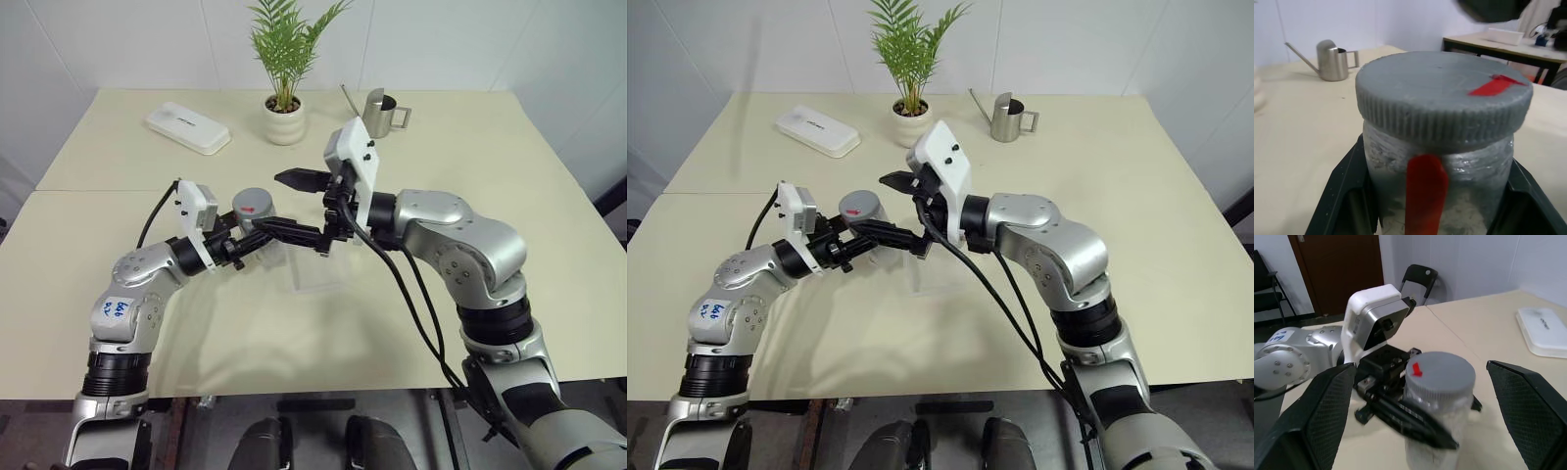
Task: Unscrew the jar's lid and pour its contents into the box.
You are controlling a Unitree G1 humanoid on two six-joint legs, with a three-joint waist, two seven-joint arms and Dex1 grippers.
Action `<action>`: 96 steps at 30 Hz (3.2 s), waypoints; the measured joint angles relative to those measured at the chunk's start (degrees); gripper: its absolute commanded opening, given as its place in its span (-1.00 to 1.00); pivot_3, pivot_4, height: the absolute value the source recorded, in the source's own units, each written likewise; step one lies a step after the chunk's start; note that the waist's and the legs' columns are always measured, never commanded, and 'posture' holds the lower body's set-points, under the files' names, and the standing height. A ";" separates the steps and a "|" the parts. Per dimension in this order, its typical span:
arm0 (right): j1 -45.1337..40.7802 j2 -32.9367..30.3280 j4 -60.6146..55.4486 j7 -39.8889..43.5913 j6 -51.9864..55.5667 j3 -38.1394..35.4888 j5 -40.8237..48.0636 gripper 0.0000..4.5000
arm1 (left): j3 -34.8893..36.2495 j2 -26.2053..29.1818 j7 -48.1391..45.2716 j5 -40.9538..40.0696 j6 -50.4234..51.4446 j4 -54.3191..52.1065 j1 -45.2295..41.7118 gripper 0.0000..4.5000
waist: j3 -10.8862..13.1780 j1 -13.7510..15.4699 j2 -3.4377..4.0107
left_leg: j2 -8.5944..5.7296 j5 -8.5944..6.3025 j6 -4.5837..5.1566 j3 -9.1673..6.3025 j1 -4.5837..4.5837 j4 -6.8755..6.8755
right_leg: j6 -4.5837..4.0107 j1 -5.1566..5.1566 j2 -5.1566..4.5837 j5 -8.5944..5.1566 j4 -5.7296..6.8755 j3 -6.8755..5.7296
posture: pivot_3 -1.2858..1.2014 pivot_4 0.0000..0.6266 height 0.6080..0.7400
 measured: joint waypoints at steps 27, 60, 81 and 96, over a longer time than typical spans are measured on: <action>-0.99 3.42 5.86 0.41 -2.42 1.55 -4.44 0.13 | -0.75 -0.91 -0.04 -0.15 1.07 -3.56 0.01 -0.10 | 0.00 -1.19 0.00 | 0.01 0.04 -0.01 0.00 0.01 -0.06 | 0.00 -0.02 0.00 0.00 0.02 0.00 | 0.03 -0.52 1.00; -9.92 -5.90 15.52 32.30 -12.40 -2.26 0.84 0.99 | -2.78 5.13 -26.32 -7.48 2.62 3.68 -8.18 -0.10 | 0.00 -1.15 0.00 | 0.00 0.08 0.00 -0.03 0.01 0.01 | 0.01 0.01 -0.07 -0.01 0.04 -0.18 | 0.03 -0.52 1.00; -8.14 0.58 18.13 20.58 -14.03 0.88 -6.40 0.99 | -3.28 3.32 -19.54 -3.44 -0.12 5.74 -8.22 -0.10 | 0.00 -1.21 0.00 | -0.05 0.09 0.01 -0.05 0.02 0.01 | 0.01 -0.04 -0.09 -0.01 0.23 -0.18 | 0.03 -0.52 1.00; -8.82 -5.58 20.69 27.34 -17.66 0.69 -6.22 0.99 | -3.06 3.10 -18.92 -3.48 -0.02 5.45 -7.85 -0.10 | 0.00 -1.15 0.00 | -0.08 0.08 0.02 -0.08 0.01 0.03 | 0.01 -0.02 -0.12 0.00 0.23 -0.19 | 0.03 -0.52 1.00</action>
